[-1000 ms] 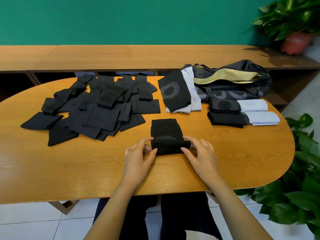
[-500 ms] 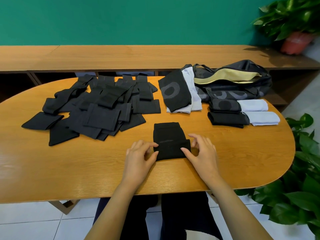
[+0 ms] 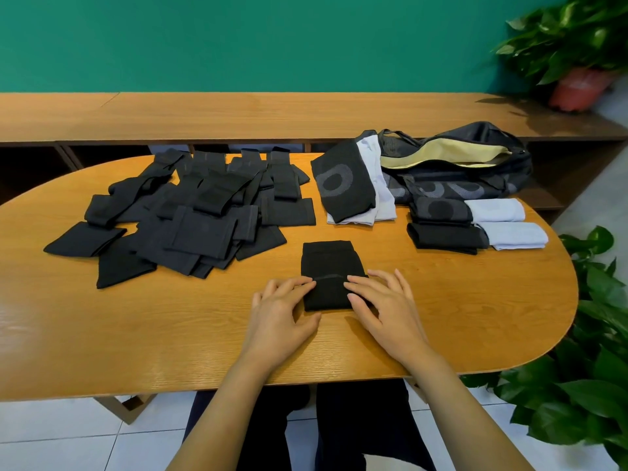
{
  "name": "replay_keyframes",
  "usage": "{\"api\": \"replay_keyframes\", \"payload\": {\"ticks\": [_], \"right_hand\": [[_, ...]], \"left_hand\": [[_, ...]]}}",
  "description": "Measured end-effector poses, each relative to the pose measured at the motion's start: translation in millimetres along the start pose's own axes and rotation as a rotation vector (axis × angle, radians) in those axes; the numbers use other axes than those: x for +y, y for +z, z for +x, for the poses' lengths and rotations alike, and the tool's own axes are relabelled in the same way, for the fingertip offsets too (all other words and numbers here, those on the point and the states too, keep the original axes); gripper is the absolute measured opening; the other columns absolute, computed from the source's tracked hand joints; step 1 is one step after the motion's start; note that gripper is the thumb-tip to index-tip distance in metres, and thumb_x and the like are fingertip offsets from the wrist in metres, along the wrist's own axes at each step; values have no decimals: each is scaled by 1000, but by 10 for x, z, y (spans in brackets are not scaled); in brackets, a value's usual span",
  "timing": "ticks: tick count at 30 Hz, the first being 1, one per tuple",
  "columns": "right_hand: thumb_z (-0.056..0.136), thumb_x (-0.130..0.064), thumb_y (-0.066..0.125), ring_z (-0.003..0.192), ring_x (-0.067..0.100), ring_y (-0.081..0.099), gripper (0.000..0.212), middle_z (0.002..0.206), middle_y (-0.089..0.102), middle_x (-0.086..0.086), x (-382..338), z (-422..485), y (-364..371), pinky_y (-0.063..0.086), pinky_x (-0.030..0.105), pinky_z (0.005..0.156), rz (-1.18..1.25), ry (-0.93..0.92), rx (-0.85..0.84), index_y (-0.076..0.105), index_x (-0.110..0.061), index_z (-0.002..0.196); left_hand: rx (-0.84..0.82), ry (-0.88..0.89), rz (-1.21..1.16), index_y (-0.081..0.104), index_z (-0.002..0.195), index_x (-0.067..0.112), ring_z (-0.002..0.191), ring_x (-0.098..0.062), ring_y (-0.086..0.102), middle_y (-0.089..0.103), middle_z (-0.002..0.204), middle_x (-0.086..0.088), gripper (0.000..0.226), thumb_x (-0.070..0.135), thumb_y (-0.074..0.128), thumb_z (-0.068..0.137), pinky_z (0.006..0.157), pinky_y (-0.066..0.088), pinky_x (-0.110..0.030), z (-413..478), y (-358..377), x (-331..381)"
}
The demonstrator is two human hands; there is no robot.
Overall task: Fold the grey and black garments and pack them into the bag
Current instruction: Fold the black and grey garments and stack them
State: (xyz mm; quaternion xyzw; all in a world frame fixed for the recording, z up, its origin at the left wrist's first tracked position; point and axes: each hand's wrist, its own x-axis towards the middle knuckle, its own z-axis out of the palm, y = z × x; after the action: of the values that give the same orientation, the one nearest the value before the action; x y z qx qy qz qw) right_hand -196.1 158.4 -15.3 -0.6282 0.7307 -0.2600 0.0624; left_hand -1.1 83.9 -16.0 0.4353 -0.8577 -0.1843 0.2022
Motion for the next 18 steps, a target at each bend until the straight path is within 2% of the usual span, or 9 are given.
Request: {"api": "replay_keyframes", "payload": {"ticks": [2,5,7,9,11,14,18], "right_hand": [[86,-71,24,134,-5,25,63,136,50,-25,-5,-11,-18,1,35,120,20,1,-13,56,-40,131],[83,-73,39,128,-12,17,62,132,39,-31,-5,-20,-37,1,32,118,38,-26,-17,47,-42,136],[84,-63,55,124,-13,16,58,130,35,-31,-4,-22,-42,7,32,117,58,-20,0,44,-42,138],[87,-45,65,122,-10,19,54,125,35,-27,14,-19,-29,18,32,114,82,36,8,45,-41,137],[90,-33,65,126,2,28,49,124,39,-22,37,-12,-12,29,29,107,113,118,-6,46,-44,134],[93,-21,61,128,14,35,41,122,43,-16,80,-8,6,30,25,98,149,172,-24,52,-44,125],[95,-25,58,124,15,36,35,116,43,-15,84,-9,-8,28,26,96,178,159,-5,51,-51,116]], "left_hand": [[18,-3,-34,50,137,36,113,9,27,47,136,25,48,34,61,91,90,18,-20,-5,5,-7],[58,-15,-85,53,133,34,112,8,31,51,131,24,36,30,53,97,88,18,-18,-10,2,-13],[69,-27,-123,54,130,34,112,5,34,53,126,23,32,31,48,100,88,19,-18,-10,-5,-12],[67,-29,-145,55,128,35,111,3,36,55,122,23,29,34,46,100,88,20,-20,-11,-13,-8],[68,-29,-166,56,127,36,111,3,37,55,120,23,29,37,49,98,89,22,-21,-11,-22,-8],[74,-8,-155,58,125,35,113,2,36,53,121,25,33,38,61,92,89,23,-23,-15,-18,-18],[73,-37,-165,60,120,33,110,-1,40,56,117,22,25,28,57,96,86,24,-21,-4,1,-38]]}}
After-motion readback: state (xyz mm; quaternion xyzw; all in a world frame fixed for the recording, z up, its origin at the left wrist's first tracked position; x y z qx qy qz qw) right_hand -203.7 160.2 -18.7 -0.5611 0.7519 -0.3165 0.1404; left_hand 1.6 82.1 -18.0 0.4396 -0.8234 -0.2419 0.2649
